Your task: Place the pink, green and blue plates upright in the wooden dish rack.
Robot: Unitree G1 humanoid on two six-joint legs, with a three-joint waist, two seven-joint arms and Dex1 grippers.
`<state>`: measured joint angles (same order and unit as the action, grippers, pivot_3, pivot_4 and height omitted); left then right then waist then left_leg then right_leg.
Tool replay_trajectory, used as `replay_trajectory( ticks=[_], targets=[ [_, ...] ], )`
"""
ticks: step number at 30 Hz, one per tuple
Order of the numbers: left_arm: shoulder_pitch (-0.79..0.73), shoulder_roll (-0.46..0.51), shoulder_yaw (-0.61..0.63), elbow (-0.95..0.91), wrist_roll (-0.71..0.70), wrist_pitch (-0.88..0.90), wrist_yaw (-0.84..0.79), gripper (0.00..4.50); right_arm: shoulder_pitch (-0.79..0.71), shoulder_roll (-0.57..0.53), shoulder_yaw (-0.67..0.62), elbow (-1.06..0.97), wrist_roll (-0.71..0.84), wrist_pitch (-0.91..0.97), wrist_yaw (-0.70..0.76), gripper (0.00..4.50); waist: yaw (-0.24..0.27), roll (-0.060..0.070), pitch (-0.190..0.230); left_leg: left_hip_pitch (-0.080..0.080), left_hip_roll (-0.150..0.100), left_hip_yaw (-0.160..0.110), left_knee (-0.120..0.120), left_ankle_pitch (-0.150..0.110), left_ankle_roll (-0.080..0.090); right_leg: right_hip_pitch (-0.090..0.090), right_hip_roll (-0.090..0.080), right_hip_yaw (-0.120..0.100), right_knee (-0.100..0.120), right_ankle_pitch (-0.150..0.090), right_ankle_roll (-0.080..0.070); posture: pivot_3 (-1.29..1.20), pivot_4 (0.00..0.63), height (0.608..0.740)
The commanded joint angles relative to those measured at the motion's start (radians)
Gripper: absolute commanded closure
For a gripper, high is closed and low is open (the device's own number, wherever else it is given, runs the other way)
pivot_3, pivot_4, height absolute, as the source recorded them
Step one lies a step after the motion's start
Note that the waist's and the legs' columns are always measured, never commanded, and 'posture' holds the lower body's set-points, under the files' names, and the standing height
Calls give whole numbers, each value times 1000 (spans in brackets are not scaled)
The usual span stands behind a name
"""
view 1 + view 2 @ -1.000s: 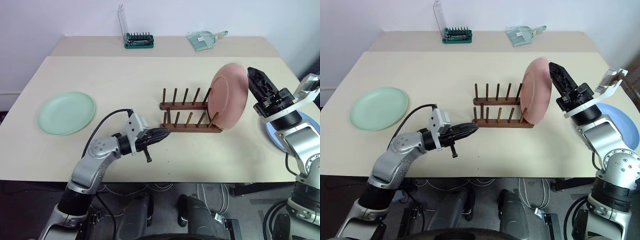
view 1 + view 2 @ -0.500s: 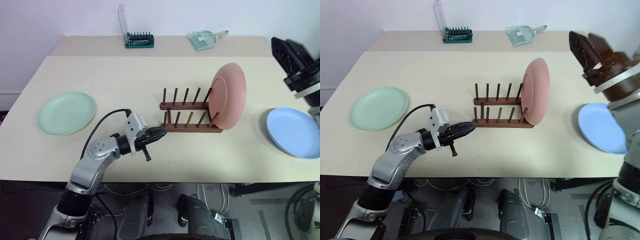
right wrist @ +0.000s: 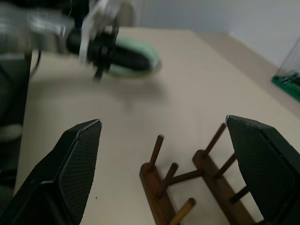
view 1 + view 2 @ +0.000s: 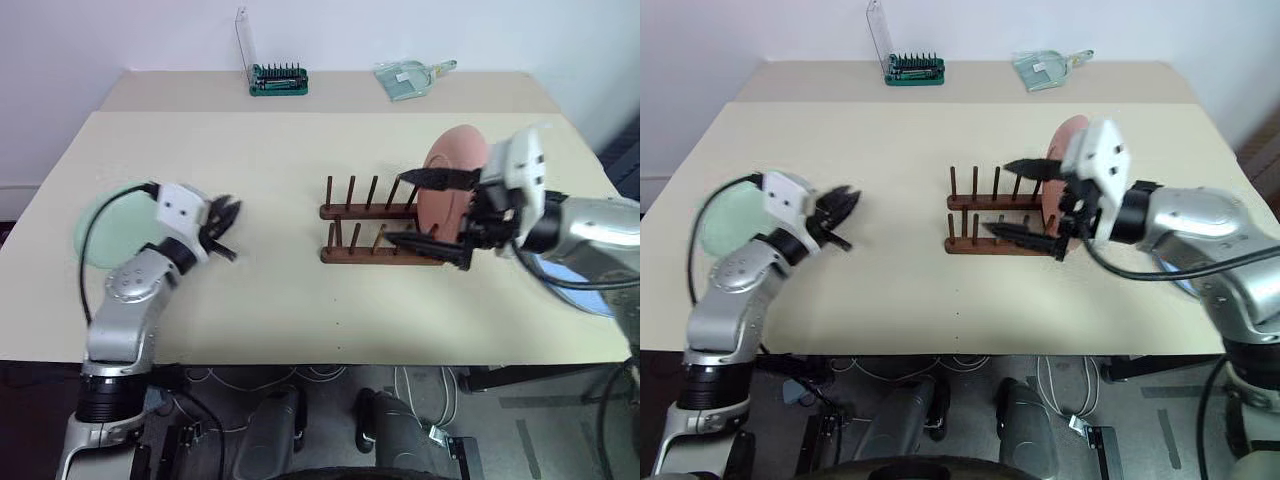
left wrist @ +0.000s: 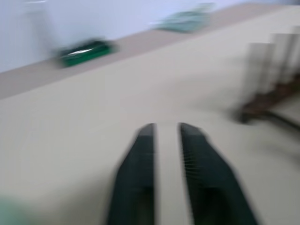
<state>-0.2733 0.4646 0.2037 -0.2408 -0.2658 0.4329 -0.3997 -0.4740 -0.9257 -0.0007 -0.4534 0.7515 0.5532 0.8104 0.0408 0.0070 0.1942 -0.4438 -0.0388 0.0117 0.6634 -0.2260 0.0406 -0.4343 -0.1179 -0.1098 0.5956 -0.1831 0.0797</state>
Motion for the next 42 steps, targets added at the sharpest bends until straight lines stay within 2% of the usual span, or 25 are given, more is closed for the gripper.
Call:
replay_trajectory(
  ticks=[1, 4, 5, 7, 11, 17, 22, 25, 31, 33, 35, 37, 39, 42],
  targets=[
    [27, 50, 132, -64, 24, 119, 109, 1776, 3, 50, 56, 4, -85, -48, 26, 132, -1, -2, 1, 0, 0, 0, 0, 0, 0, 0, 0, 0, 0, 1, 1, 0, 150, 740],
    [43, 70, 210, -84, 62, 225, 214, 167, 5, 82, 87, 17, -140, -71, 50, 132, -2, -3, 2, 0, 0, 1, 0, 0, 0, -1, 1, 0, 1, 2, 2, 0, 150, 740],
    [35, 68, 242, -80, 81, 272, 268, 28, 1, 93, 89, 23, -146, -73, 56, 132, -1, -3, 2, 0, 0, 1, 0, 0, 0, -1, 1, 0, 1, 2, 2, 0, 150, 740],
    [24, 68, 287, -62, 125, 333, 358, 28, -6, 116, 89, 31, -158, -72, 65, 132, 1, -4, 2, 0, 0, 1, 0, 0, -1, -1, 1, 0, 2, 2, 2, 0, 150, 740],
    [-24, -12, 447, -59, 84, 515, 475, 28, -18, 152, 99, 50, -185, -74, 86, 132, 0, -5, 2, 1, 0, 1, 0, -2, -3, -1, 1, 0, 1, 2, 3, 0, 150, 740],
    [-23, -57, 505, -46, 49, 676, 485, 28, -24, 193, 101, 55, -206, -70, 104, 132, -1, -7, 1, 1, 0, 1, 0, -2, -3, -1, 2, 0, 2, 4, 0, 0, 150, 740],
    [-102, -122, 612, 49, -17, 691, 499, 28, -11, 207, 90, 45, -219, -64, 102, 132, -1, -10, 0, 1, 0, 1, 0, -2, -4, -1, 2, 0, 2, 4, 0, 0, 150, 740],
    [-112, -123, 596, 74, -18, 660, 500, 1346, 0, 207, 80, 36, -221, -60, 94, 132, -1, -11, 0, 1, 0, 1, 0, -2, -4, -1, 2, 0, 2, 4, 0, 0, 150, 740],
    [-123, -134, 572, 83, -27, 628, 502, 4417, 25, 207, 70, 11, -219, -52, 72, 132, 0, -12, 0, 1, 0, 1, 0, -2, -4, -1, 1, 1, 2, 4, 0, 0, 150, 740],
    [-131, -147, 567, 80, -37, 615, 505, 4469, 31, 207, 67, 3, -220, -50, 64, 132, 0, -11, -1, 1, 0, 1, 0, -2, -4, 0, 0, 1, 2, 5, 0, 0, 150, 740],
    [-166, -201, 586, 49, -86, 572, 511, 4469, 25, 208, 75, 12, -268, -68, 33, 132, 2, -12, -1, 1, 0, 1, 0, -2, -4, 0, 0, 1, 2, 5, 0, 0, 150, 740],
    [-184, -242, 555, -8, -109, 525, 505, 4469, 1, 224, 83, 30, -320, -85, -12, 132, 4, -14, -1, 1, -1, 1, 0, -2, -4, 0, 0, 1, 2, 5, 0, 0, 150, 740],
    [-206, -260, 490, -72, -80, 454, 527, 4469, -32, 252, 91, 38, -363, -109, -49, 132, 1, -17, 0, 1, -1, 1, 0, -2, -4, 0, 0, 1, 2, 5, 0, 0, 150, 740],
    [-217, -207, 320, -148, 31, 291, 508, 4469, -57, 271, 118, 21, -425, -157, -56, 132, 0, -19, 1, 1, 0, 1, 0, -1, -5, 0, 0, 1, 2, 5, 0, 0, 150, 740]
  ],
)
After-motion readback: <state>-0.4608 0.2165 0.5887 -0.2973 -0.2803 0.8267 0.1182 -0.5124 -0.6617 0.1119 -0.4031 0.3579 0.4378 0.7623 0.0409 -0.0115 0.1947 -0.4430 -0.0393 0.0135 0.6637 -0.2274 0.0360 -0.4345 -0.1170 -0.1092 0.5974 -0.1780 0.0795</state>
